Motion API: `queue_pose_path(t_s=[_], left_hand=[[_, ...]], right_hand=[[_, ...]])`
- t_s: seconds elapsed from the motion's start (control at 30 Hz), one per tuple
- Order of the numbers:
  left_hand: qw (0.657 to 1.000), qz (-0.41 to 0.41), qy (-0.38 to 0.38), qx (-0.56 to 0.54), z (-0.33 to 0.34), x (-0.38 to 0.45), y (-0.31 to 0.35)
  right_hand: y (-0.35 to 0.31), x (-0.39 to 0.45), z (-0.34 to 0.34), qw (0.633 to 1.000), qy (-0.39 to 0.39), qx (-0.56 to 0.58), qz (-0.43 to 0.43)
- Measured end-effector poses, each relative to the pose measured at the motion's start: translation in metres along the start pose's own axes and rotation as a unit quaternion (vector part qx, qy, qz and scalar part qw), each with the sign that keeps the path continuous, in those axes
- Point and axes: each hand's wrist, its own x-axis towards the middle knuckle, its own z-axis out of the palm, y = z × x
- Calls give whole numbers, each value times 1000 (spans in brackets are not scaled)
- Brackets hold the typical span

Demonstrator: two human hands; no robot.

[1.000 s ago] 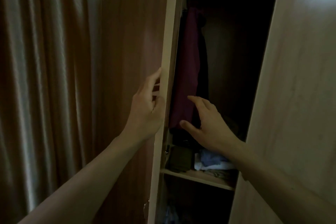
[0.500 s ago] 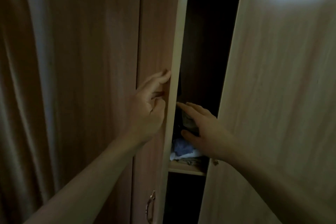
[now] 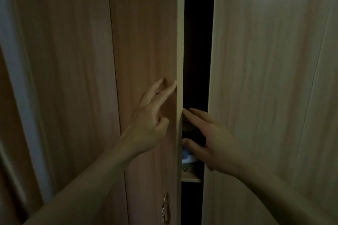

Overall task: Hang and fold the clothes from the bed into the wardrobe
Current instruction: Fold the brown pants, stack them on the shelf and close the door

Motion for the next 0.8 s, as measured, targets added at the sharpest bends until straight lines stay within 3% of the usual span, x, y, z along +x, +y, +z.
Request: queue_pose_path(t_s=[0.37,0.8], left_hand=[[993,-24,-16,110,69,38,4],[967,-10,19,253,118,59,-17]], right_hand=[[74,0,4,998,-43,50,6],[123,16,19,998,4,63,-7]])
